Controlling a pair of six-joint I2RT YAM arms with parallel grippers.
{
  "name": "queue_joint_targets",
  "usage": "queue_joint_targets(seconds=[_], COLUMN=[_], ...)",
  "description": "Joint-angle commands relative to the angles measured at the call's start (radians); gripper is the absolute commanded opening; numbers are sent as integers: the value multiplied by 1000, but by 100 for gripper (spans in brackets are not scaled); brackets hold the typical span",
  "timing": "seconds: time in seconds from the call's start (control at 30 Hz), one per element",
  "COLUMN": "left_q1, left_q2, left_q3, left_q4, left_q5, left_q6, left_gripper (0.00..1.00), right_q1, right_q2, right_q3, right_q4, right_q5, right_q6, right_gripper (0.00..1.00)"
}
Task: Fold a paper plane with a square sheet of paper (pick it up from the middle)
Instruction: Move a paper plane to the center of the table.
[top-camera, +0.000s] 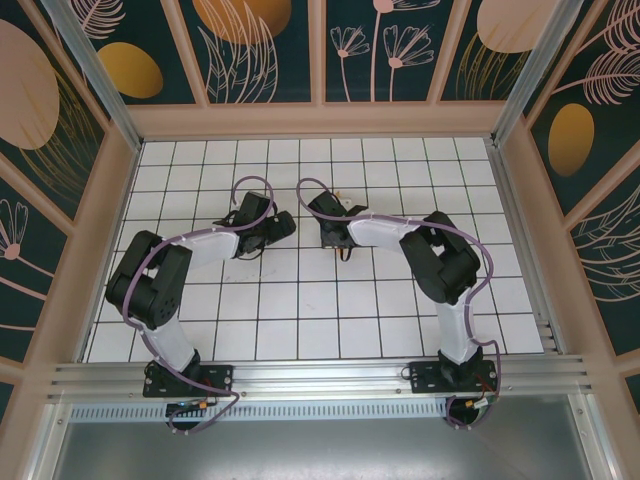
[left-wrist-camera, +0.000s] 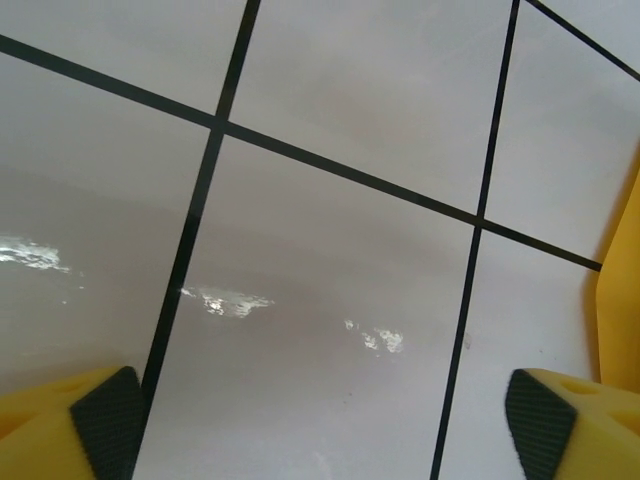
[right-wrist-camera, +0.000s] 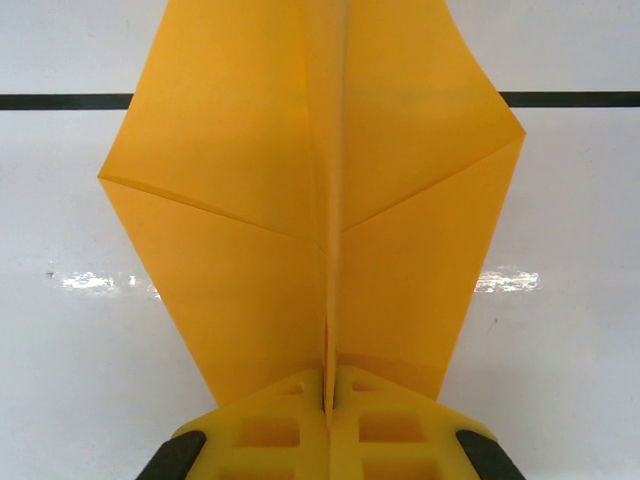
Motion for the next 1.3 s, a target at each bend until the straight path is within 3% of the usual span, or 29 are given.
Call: queue_joint_targets(seconds=[0.0, 0.17, 0.47, 1.03, 1.27], left_q1=[2, 17, 30, 30, 31], left_q2=[-62, -98, -103, -76, -91], left_q3=[-14, -25, -49, -31, 13], left_q4=[-37, -57, -54, -56, -88], left_q5=[-69, -105, -90, -57, -85], left_q6=[22, 31, 30, 31, 44], left_gripper=[98, 99, 99, 99, 99], right_q1=[-10, -67, -147, -160, -154], right_q2=[24, 18, 167, 259, 135], right_q3=[30, 139, 327, 371, 453], right_q4=[-13, -15, -49, -95, -151], right_q5=[-21, -8, -33, -50, -44], right_q6=[-21, -63, -122, -119, -118], right_gripper=[5, 5, 6, 12, 28])
